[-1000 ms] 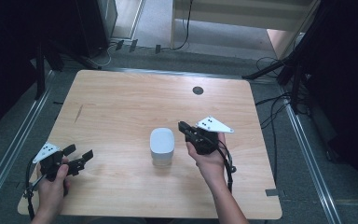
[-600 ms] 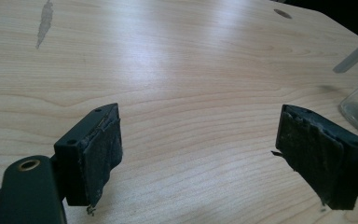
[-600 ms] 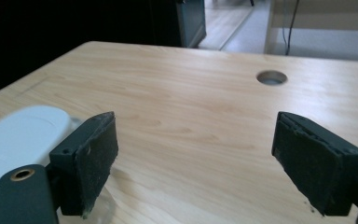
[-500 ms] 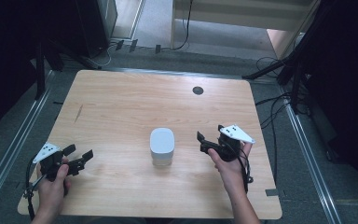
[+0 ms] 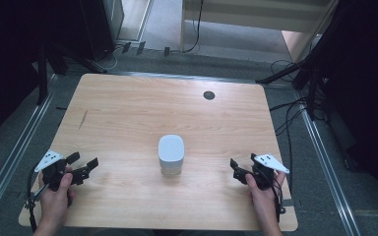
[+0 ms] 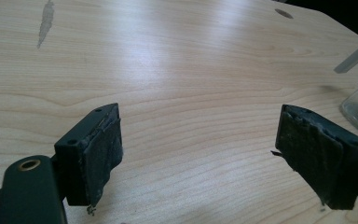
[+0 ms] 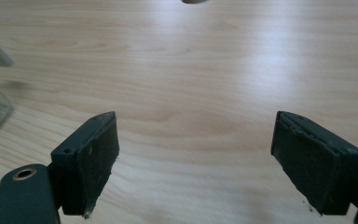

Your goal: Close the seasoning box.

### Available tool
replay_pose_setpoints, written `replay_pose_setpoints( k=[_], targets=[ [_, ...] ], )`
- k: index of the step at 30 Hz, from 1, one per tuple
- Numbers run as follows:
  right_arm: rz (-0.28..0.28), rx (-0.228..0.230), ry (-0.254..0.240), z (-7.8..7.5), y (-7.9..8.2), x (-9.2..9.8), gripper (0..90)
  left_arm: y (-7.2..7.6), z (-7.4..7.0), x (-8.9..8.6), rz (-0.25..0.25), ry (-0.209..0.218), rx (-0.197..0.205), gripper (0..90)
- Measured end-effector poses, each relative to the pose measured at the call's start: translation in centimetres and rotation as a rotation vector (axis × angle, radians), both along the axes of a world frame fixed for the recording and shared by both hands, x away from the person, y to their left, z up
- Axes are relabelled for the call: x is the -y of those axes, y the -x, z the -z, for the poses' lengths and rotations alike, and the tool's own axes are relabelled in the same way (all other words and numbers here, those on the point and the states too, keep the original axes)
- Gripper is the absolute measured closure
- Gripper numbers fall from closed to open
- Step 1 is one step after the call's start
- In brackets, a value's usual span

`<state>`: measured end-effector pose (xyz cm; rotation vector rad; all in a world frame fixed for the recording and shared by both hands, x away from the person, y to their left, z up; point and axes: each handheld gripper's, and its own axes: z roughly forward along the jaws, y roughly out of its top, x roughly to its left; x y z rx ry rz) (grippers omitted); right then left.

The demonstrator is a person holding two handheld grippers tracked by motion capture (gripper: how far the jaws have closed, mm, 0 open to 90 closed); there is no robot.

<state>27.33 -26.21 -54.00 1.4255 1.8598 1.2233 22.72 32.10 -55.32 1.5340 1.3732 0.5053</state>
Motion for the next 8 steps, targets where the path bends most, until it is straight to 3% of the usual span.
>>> replay_pose_setpoints(
  k=[3, 4, 8],
  targets=[
    [0.03, -0.005, -0.017, 0.62, 0.33, 0.99, 16.6, -0.03, -0.01, 0.02, -0.002, -0.001, -0.002, 14.7],
    [0.035, 0.014, -0.052, 0.51, 0.51, 1.33, 16.6, -0.05, -0.01, 0.01, -0.002, 0.002, -0.005, 14.7],
    [0.044, 0.009, -0.045, 0.62, 0.44, 1.28, 16.7, -0.06, 0.0, -0.04, 0.0, 0.001, -0.003, 14.7]
  ],
)
